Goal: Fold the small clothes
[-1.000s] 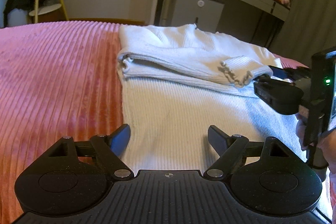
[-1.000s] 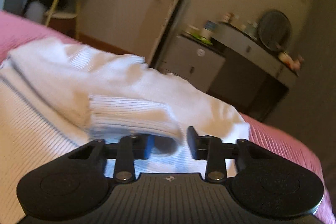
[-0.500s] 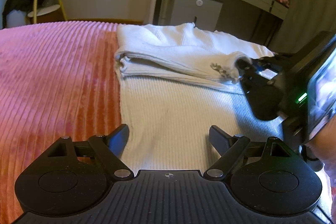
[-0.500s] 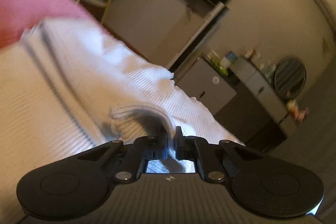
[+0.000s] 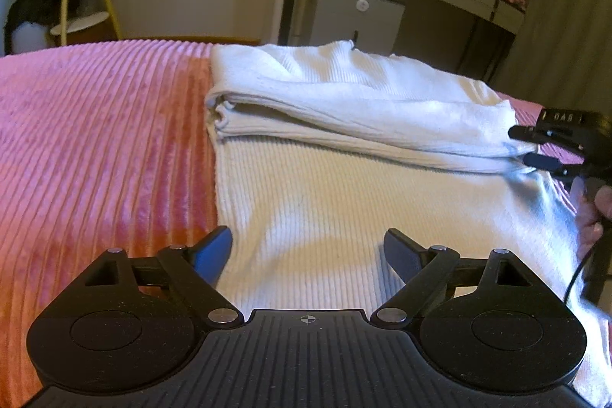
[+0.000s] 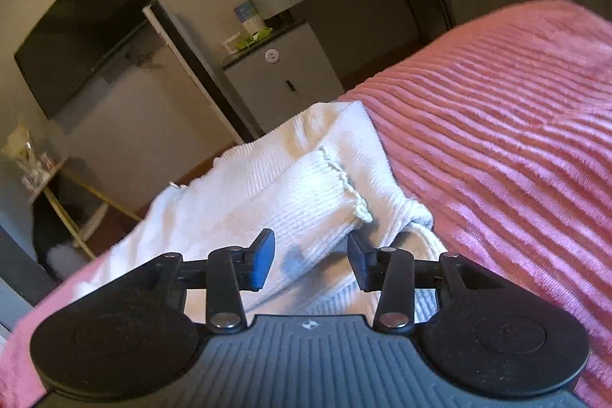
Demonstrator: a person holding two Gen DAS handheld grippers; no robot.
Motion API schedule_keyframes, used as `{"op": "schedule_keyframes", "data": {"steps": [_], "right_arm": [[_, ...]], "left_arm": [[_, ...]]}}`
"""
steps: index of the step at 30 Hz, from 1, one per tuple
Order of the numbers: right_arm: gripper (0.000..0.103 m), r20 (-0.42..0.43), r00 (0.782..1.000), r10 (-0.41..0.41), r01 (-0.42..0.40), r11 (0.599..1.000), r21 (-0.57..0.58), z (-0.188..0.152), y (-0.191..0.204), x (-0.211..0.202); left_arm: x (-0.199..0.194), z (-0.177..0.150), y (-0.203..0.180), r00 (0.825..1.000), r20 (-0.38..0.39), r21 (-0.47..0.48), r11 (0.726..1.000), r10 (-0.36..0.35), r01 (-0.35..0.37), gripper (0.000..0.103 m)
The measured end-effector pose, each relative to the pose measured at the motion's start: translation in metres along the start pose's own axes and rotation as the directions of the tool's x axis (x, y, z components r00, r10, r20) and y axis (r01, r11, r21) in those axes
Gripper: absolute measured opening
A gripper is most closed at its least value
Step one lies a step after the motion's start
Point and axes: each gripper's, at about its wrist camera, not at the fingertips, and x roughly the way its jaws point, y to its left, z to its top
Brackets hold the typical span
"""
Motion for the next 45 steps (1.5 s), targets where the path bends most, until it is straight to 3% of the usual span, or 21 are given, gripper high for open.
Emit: {"op": "schedule_keyframes", "data": {"steps": [2,4,6,9,20,23,26,30,34,39,45], "right_arm": [[0.041,-0.019,0.999,0.027,-0.026,0.999,0.045,0.003,-0.004,0.004],[0.028,-0.033,0.999,0.039,-0.037,0.998,0.056,0.004,-0.002,0.008],[0.013,-0.048,0.998,0.033,-0.032,0.999,0.022,0.002,0.007,0.016],[0.007,-0.049,0.999,0.003,-0.006,0.997,-0.073,0.003,0.020,0.017],[0.007,0.087,0.993,-0.084,0.110,0.930,-0.351,0.012,0.047,0.002],[0.008,0.015,0.993,-0.117,0.114,0.920,-0.375,0.008,0.038,0.017],[0.017,-0.034,0.990,-0.134,0.113,0.928,-0.355,0.008,0.028,0.023],[0.019,-0.023,0.996,-0.091,0.081,0.961,-0.265,0.011,0.014,-0.003],[0.019,-0.041,0.997,-0.070,0.055,0.956,-0.289,-0.002,0.007,-0.030],[0.020,-0.120,0.982,-0.147,0.103,0.945,-0.310,-0.018,-0.011,-0.042],[0.025,-0.179,0.977,-0.114,0.063,0.962,-0.265,-0.023,-0.032,-0.094]], "left_arm": [[0.000,-0.001,-0.001,1.000,0.000,0.008,1.000,0.006,-0.006,0.091],[0.000,-0.001,-0.001,1.000,0.000,0.011,1.000,0.009,-0.009,0.091],[0.001,-0.001,0.000,1.000,-0.001,0.008,1.000,0.008,-0.008,0.091],[0.000,-0.001,0.000,1.000,-0.001,0.002,1.000,0.006,-0.006,0.091],[0.001,0.001,0.004,1.000,-0.008,-0.023,1.000,0.009,-0.009,0.094],[0.003,0.000,0.005,1.000,-0.018,-0.024,1.000,0.017,-0.018,0.094],[0.003,0.000,0.004,1.000,-0.017,-0.022,1.000,0.021,-0.022,0.094],[0.002,0.000,0.004,1.000,-0.014,-0.029,0.999,0.019,-0.019,0.094],[0.002,0.001,0.006,1.000,-0.011,-0.057,0.998,0.008,-0.008,0.094],[0.000,-0.002,0.007,1.000,-0.009,-0.065,0.998,0.006,-0.007,0.093],[-0.021,-0.008,0.007,0.999,-0.048,-0.107,0.994,-0.011,0.006,0.091]]}}
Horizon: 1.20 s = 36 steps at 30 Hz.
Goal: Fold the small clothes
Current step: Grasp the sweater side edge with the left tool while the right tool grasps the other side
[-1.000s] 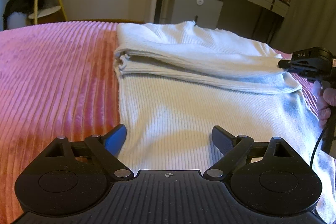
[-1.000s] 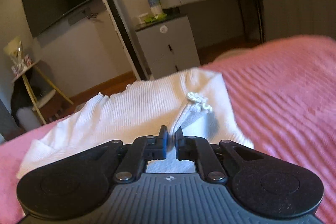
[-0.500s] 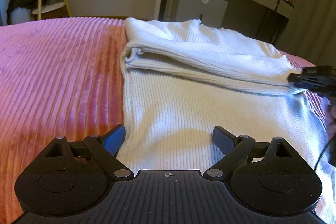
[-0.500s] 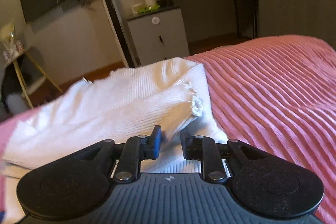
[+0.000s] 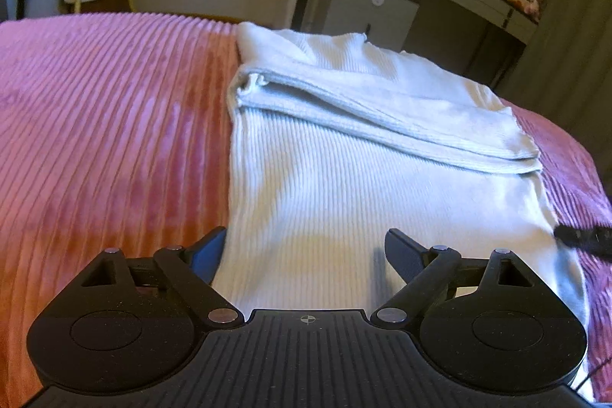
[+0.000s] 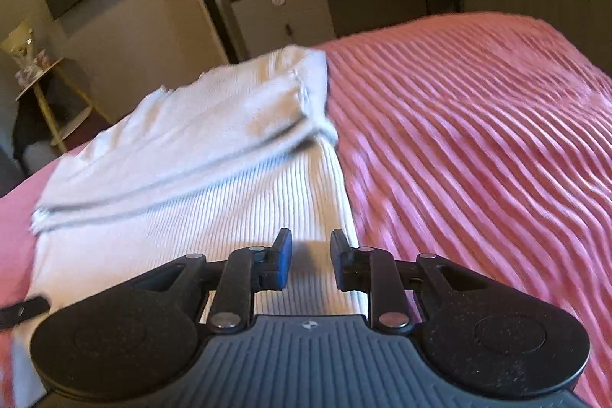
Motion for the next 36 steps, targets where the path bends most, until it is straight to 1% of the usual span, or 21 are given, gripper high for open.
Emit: {"op": "schedule_keyframes", "data": {"steps": [2,5,6,8,10,13,16,18,20,22,24,26,29,31,32,33,36], "right_arm": [[0.028,-0.043,0.998,0.034,-0.034,0.999,0.011,-0.011,-0.008,-0.018],[0.045,-0.098,0.993,0.066,-0.066,0.998,0.008,-0.024,-0.017,-0.045],[0.052,-0.111,0.992,0.059,-0.060,0.998,-0.006,-0.029,-0.020,-0.054],[0.053,-0.140,0.989,0.038,-0.042,0.999,-0.026,-0.038,-0.030,-0.065],[0.053,-0.160,0.986,0.052,-0.054,0.999,-0.008,-0.046,-0.041,-0.073],[0.053,-0.222,0.969,0.108,-0.096,0.993,0.065,-0.058,-0.059,-0.077],[0.051,-0.258,0.945,0.200,-0.170,0.976,0.135,-0.067,-0.071,-0.076],[0.050,-0.267,0.927,0.263,-0.223,0.960,0.171,-0.069,-0.075,-0.075],[0.048,-0.295,0.913,0.283,-0.236,0.954,0.185,-0.070,-0.077,-0.070],[0.048,-0.324,0.899,0.294,-0.240,0.951,0.198,-0.070,-0.076,-0.063],[0.048,-0.333,0.893,0.303,-0.245,0.948,0.205,-0.070,-0.076,-0.059],[0.048,-0.342,0.888,0.307,-0.246,0.946,0.209,-0.070,-0.078,-0.057],[0.048,-0.346,0.876,0.336,-0.270,0.936,0.224,-0.070,-0.085,-0.059],[0.048,-0.346,0.872,0.347,-0.275,0.931,0.240,-0.071,-0.089,-0.061],[0.048,-0.346,0.867,0.359,-0.283,0.926,0.251,-0.072,-0.091,-0.061],[0.048,-0.348,0.864,0.365,-0.284,0.923,0.261,-0.073,-0.094,-0.061],[0.046,-0.351,0.854,0.383,-0.294,0.913,0.281,-0.075,-0.101,-0.060]], "left_arm": [[-0.006,-0.005,-0.002,1.000,-0.020,-0.010,1.000,0.000,0.000,0.091],[-0.018,-0.022,-0.005,0.998,-0.068,0.015,1.000,0.016,-0.015,0.090],[-0.023,-0.028,-0.006,0.997,-0.076,0.026,0.999,0.024,-0.022,0.089],[-0.035,-0.041,-0.005,0.994,-0.099,0.027,0.999,0.046,-0.043,0.089],[-0.046,-0.050,0.000,0.992,-0.120,-0.016,0.999,0.041,-0.043,0.089],[-0.052,-0.058,0.005,0.989,-0.150,-0.088,0.996,0.020,-0.034,0.087],[-0.059,-0.063,0.007,0.985,-0.165,-0.133,0.989,0.040,-0.063,0.077],[-0.065,-0.064,0.012,0.984,-0.171,-0.177,0.982,0.039,-0.070,0.075],[-0.068,-0.066,0.014,0.981,-0.180,-0.195,0.975,0.073,-0.108,0.066],[-0.072,-0.068,0.014,0.978,-0.183,-0.201,0.970,0.103,-0.140,0.065],[-0.077,-0.070,0.016,0.977,-0.183,-0.216,0.965,0.112,-0.151,0.065],[-0.082,-0.073,0.018,0.973,-0.183,-0.225,0.957,0.141,-0.181,0.065],[-0.091,-0.077,0.026,0.975,-0.188,-0.276,0.946,0.122,-0.172,0.065],[-0.090,-0.079,0.030,0.972,-0.208,-0.297,0.939,0.112,-0.172,0.065],[-0.088,-0.080,0.031,0.971,-0.221,-0.305,0.939,0.094,-0.160,0.064],[-0.087,-0.081,0.032,0.970,-0.228,-0.309,0.938,0.084,-0.154,0.064],[-0.088,-0.081,0.029,0.968,-0.232,-0.295,0.941,0.099,-0.167,0.059]]}}
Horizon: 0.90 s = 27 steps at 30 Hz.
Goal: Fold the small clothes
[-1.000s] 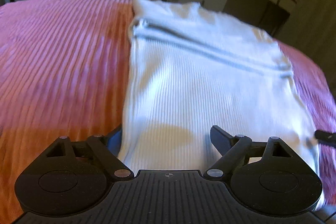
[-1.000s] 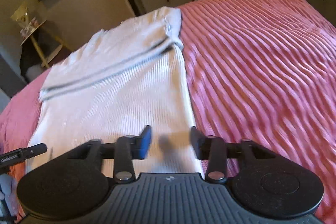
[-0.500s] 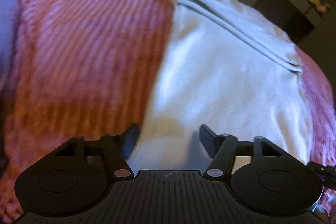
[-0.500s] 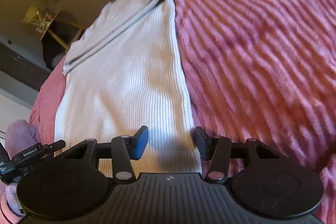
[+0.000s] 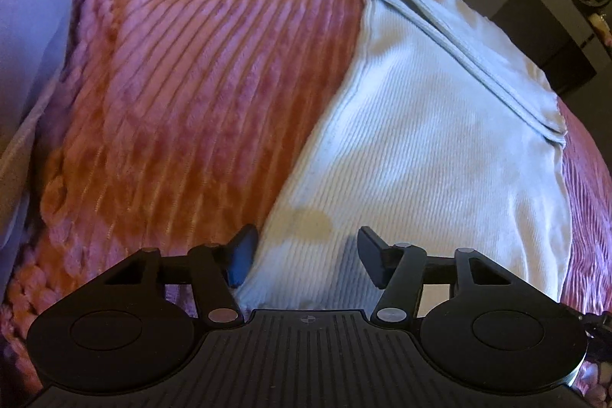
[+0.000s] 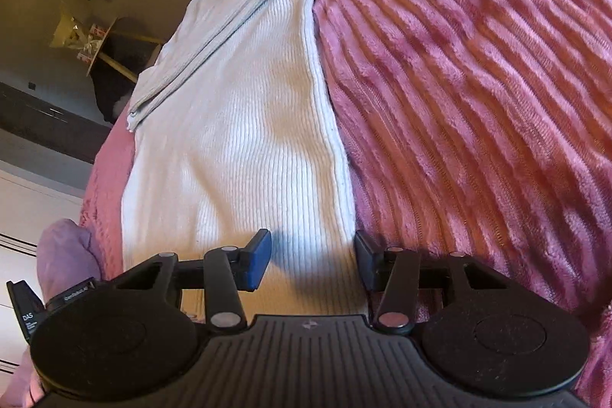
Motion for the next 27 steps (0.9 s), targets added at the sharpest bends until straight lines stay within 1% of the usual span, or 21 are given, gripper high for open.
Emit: {"op": "schedule_keyframes", "data": {"steps": [1,2,3,5,6,7,8,10,12,14,16,17,20,22,24,27], "right_arm": [[0.037,-0.002,1.000,0.001,-0.001,1.000,-0.003,0.000,0.000,0.000],[0.030,-0.002,1.000,0.005,-0.005,1.000,-0.008,-0.001,0.000,-0.001],[0.019,-0.002,1.000,0.009,-0.009,1.000,-0.016,-0.001,0.001,-0.001],[0.018,0.004,1.000,0.008,-0.008,1.000,-0.031,-0.003,0.004,-0.002],[0.017,0.004,1.000,0.003,-0.003,0.999,-0.033,-0.004,0.005,-0.002],[0.017,0.004,1.000,0.001,-0.001,0.999,-0.037,-0.004,0.007,-0.001],[0.018,0.003,1.000,-0.003,0.003,0.999,-0.042,-0.004,0.010,-0.001],[0.021,-0.008,1.000,-0.004,0.004,0.998,-0.064,-0.005,0.016,-0.001],[0.021,-0.028,1.000,0.002,-0.004,0.995,-0.095,-0.006,0.020,-0.001],[0.020,-0.028,1.000,-0.006,0.003,0.994,-0.107,-0.007,0.023,-0.001],[0.010,-0.016,1.000,-0.012,0.010,0.993,-0.116,-0.005,0.024,-0.003],[0.010,-0.004,1.000,-0.005,0.005,0.993,-0.117,-0.004,0.025,-0.004],[0.009,0.029,0.998,0.058,-0.055,0.993,-0.104,0.001,0.028,-0.009],[0.008,0.056,0.995,0.087,-0.080,0.991,-0.102,0.006,0.033,-0.012],[0.008,0.095,0.987,0.127,-0.119,0.989,-0.091,0.013,0.039,-0.014],[0.008,0.179,0.970,0.163,-0.151,0.985,-0.079,0.032,0.054,-0.017]], "left_arm": [[0.000,0.000,0.000,1.000,-0.002,0.004,1.000,0.007,-0.007,0.053],[0.001,0.000,0.000,1.000,-0.003,0.004,1.000,0.015,-0.015,0.047],[0.002,0.000,0.001,1.000,-0.006,0.001,1.000,0.018,-0.018,0.044],[0.002,0.001,0.004,1.000,-0.011,-0.006,1.000,0.024,-0.024,0.034],[0.002,0.001,0.005,0.999,-0.013,-0.009,1.000,0.029,-0.030,0.031],[0.001,0.001,0.007,0.999,-0.016,-0.014,0.999,0.034,-0.034,0.025],[0.000,0.002,0.009,0.999,-0.018,-0.020,0.999,0.029,-0.030,0.019],[0.000,0.003,0.012,0.999,-0.037,-0.036,0.999,-0.004,0.002,0.014],[0.002,0.003,0.011,0.999,-0.050,-0.031,0.999,-0.012,0.011,0.013],[0.002,0.002,0.008,0.998,-0.054,-0.015,1.000,-0.015,0.014,0.011],[0.002,0.004,0.006,0.997,-0.058,-0.019,0.999,-0.047,0.046,0.011],[0.001,0.005,0.005,0.996,-0.058,-0.020,0.998,-0.067,0.065,0.011],[-0.007,0.009,0.001,0.991,-0.047,-0.006,0.992,-0.127,0.127,0.010],[-0.015,0.014,-0.002,0.981,-0.034,-0.008,0.981,-0.193,0.193,0.010],[-0.023,0.022,-0.005,0.970,-0.015,-0.008,0.970,-0.242,0.242,0.010],[-0.034,0.046,-0.012,0.951,0.039,0.003,0.952,-0.307,0.307,0.010]]}}
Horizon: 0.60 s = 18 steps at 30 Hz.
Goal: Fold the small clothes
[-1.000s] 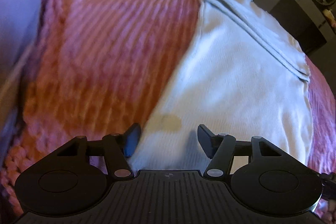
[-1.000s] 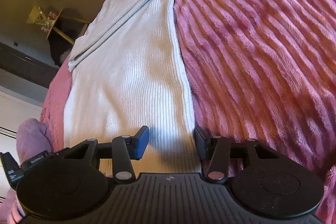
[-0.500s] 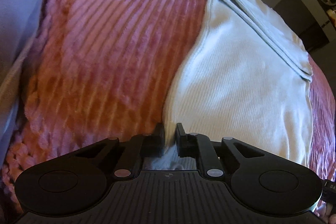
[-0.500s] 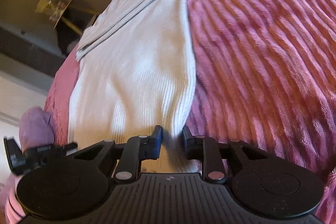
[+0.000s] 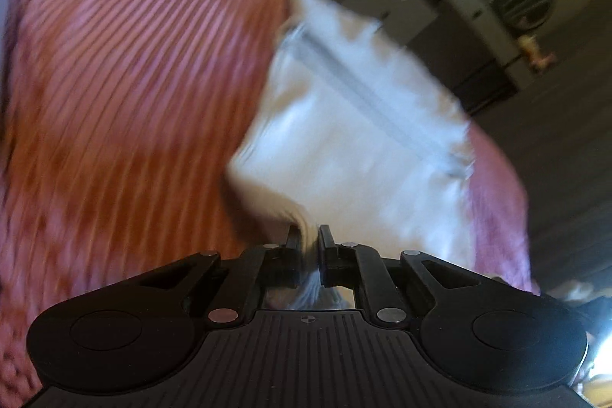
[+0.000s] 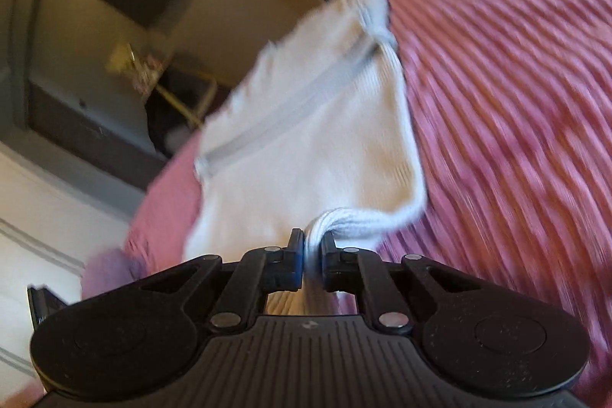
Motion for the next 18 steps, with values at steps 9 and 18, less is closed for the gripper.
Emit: {"op": "schedule_keyframes", "data": {"steps": [9,18], "right_arm": [[0.008,0.230,0.964,-0.132,0.137,0.991,-0.007,0.071,0.021,0.046],[0.028,0.271,0.903,-0.334,0.374,0.921,-0.111,0.090,0.007,0.090]], "left_arm": [[0.031,0.083,-0.017,0.980,0.185,0.065,0.994,0.077,-0.090,0.010],[0.081,0.093,0.018,0.974,0.181,0.080,0.984,0.140,-0.156,0.017]]}}
